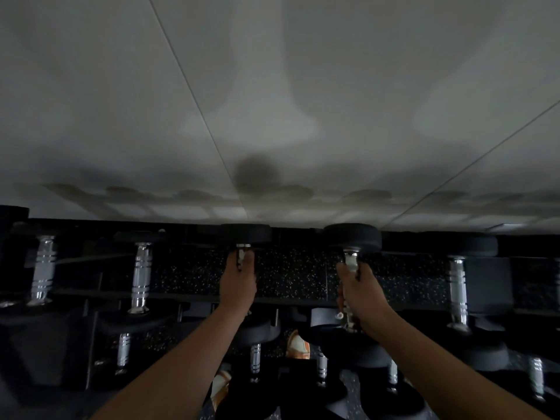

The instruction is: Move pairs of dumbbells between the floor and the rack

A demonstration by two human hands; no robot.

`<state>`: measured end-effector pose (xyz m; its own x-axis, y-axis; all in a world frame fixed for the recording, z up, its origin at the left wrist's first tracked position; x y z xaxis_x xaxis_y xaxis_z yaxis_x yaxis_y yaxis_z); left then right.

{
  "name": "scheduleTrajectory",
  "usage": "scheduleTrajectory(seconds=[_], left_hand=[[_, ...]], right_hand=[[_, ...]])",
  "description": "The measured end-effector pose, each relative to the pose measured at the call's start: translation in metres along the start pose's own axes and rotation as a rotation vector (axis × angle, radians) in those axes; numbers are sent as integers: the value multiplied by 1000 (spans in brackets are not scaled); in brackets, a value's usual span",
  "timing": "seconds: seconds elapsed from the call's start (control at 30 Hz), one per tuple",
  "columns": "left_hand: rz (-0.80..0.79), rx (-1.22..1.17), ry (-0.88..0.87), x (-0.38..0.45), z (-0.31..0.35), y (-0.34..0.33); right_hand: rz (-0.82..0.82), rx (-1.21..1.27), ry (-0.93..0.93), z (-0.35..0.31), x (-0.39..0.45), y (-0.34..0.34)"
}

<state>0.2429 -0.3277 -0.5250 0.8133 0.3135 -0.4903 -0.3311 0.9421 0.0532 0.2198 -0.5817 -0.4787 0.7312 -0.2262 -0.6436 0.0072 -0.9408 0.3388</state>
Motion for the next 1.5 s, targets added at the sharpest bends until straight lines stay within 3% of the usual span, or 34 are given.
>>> scheduleTrajectory(seconds=[0.67,1.17,1.5], left_hand=[[65,208,-95,12,-3,-5],[-41,433,-24,-19,11,-9],[-87,474,-138,-39,31,0]], right_hand=[[32,-177,42,14,35,-9],[33,-274,3,15,33,-9],[30,-457,-46,4,16,-15]])
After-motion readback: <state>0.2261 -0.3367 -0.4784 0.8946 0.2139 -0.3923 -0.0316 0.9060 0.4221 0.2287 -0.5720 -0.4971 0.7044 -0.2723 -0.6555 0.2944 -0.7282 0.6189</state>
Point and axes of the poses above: each hand's wrist, its own x-axis towards the middle knuckle, its own y-axis out of the back of the hand, z = x × y, the point moved 2 cm from there along x, towards the middle knuckle, and after that the axes turned 13 degrees about -x, right-handed, at the moved point
